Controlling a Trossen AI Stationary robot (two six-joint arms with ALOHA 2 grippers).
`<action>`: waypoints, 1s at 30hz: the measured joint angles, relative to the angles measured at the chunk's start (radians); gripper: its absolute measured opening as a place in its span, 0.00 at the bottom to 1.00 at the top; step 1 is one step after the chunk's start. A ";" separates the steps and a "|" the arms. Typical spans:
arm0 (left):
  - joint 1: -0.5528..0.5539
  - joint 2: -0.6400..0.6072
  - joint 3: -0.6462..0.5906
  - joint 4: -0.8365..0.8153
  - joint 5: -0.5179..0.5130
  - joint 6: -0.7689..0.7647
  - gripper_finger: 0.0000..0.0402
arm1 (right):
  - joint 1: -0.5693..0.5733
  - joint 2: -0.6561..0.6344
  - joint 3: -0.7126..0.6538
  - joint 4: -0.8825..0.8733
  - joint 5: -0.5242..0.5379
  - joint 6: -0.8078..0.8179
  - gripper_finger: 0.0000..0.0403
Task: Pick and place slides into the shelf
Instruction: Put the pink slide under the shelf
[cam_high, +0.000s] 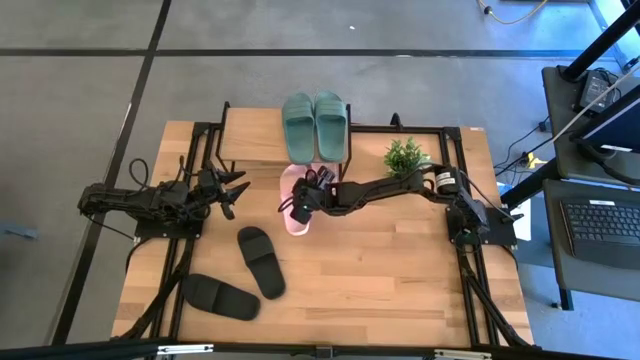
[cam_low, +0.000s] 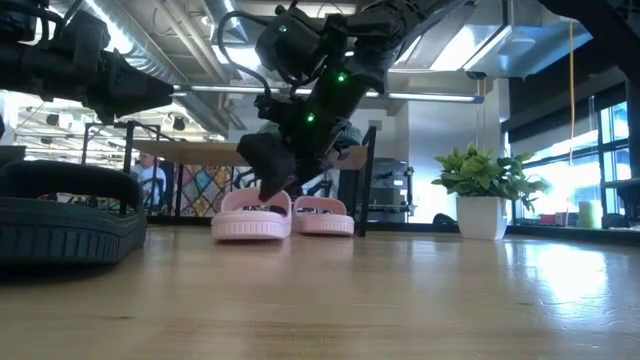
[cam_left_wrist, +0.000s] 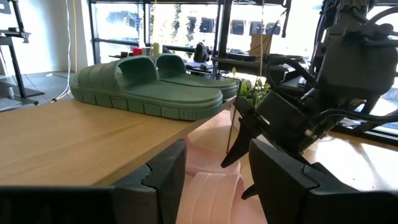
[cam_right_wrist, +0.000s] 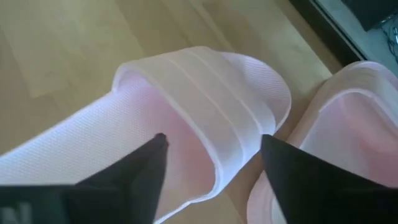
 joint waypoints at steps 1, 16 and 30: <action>0.000 0.000 0.000 0.000 0.000 0.000 0.42 | 0.000 0.000 0.000 0.000 0.002 -0.003 0.69; 0.000 0.000 0.000 0.000 0.001 0.000 0.42 | 0.124 -0.029 0.199 -0.473 -0.122 -0.069 0.82; 0.000 0.000 0.000 0.000 0.004 -0.001 0.42 | 0.158 -0.019 0.144 -0.228 -0.848 -0.358 0.82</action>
